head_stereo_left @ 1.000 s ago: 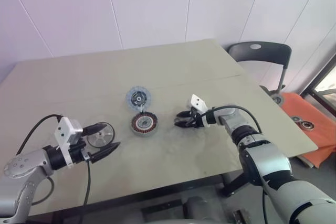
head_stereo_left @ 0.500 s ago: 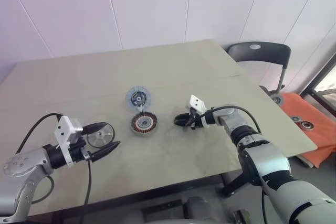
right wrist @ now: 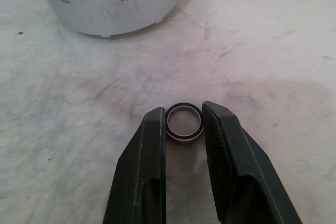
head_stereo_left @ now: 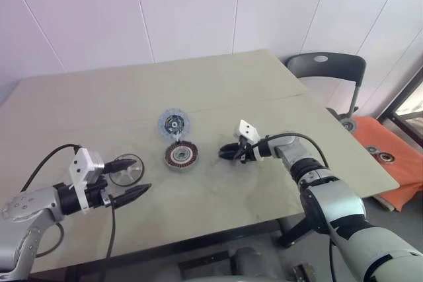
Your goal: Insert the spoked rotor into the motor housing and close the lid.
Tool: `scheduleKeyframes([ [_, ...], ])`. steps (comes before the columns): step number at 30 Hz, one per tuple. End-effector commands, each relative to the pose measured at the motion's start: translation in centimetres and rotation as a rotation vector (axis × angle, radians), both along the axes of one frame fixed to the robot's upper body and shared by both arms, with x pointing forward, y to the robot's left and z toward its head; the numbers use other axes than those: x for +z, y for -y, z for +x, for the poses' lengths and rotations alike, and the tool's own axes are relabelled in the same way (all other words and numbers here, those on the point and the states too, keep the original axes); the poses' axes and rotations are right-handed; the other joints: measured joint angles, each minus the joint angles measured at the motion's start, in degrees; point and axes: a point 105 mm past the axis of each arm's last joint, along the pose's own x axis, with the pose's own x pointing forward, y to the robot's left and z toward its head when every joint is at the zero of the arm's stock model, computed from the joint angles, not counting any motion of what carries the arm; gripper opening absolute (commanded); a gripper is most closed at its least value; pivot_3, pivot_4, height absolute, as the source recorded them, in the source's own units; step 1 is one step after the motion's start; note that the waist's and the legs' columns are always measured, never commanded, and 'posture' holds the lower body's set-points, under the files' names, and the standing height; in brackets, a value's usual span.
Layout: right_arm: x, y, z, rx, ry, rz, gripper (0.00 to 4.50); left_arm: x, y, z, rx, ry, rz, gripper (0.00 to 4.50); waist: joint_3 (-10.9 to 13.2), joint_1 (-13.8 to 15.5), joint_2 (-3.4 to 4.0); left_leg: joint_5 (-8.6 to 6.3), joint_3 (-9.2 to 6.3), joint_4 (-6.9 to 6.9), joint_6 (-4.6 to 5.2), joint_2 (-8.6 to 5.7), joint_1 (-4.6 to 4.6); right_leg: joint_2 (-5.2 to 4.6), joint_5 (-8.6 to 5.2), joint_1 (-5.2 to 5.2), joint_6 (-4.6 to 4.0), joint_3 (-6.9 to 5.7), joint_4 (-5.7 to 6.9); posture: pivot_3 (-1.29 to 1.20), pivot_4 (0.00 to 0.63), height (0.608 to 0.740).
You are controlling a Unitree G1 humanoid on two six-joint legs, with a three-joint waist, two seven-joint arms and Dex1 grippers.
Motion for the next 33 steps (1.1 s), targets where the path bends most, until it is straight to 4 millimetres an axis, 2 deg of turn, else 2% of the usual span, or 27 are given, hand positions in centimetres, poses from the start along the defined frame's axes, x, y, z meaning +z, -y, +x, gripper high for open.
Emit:
scheduleKeyframes([
  [1, 1.5, -0.4, 0.7, 0.012, 0.040, 0.020, 0.72, 0.7, 0.1, 0.2, -0.010, 0.030, 0.010, 4.50, 0.0, 0.0, 0.00, 0.00, 0.00, 0.00, 0.00, 0.00, 0.00, 0.00, 0.00, 0.00, 0.00, 0.00, 0.00, 0.00, 0.000, 0.740],
  [9, 0.9, -0.3, 0.6, 0.004, 0.038, -0.006, 0.66, 0.8, 0.2, 0.1, -0.006, 0.037, 0.008, 4.50, 0.0, 0.0, 0.00, 0.00, 0.00, 0.00, 0.00, 0.00, 0.00, 0.00, 0.00, 0.00, 0.00, 0.00, 0.00, 0.00, 0.000, 0.740],
  [14, 1.8, -1.0, 0.8, 0.019, 0.054, 0.031, 0.66, 0.8, 0.2, 0.1, -0.002, 0.039, 0.004, 4.50, 0.0, 0.0, 0.00, 0.00, 0.00, 0.00, 0.00, 0.00, 0.01, 0.00, 0.00, 0.00, -0.01, 0.00, 0.00, 0.00, 0.000, 0.740],
  [25, 7.0, -4.6, 0.7, 0.177, 0.095, 0.199, 0.66, 0.5, 0.5, 0.1, -0.002, 0.035, -0.009, 4.50, 0.0, 0.0, 0.01, 0.00, -0.05, -0.02, 0.00, 0.00, -0.01, 0.03, 0.03, -0.03, 0.05, 0.00, 0.00, 0.00, 0.000, 0.740],
  [33, 8.1, -8.3, -0.4, 0.286, 0.102, 0.247, 0.66, 0.4, 0.6, 0.2, 0.007, 0.043, -0.014, 4.50, 0.0, 0.0, 0.01, 0.00, -0.07, -0.03, 0.00, 0.00, -0.02, 0.04, 0.05, -0.04, 0.09, -0.01, 0.01, 0.00, 0.000, 0.740],
])
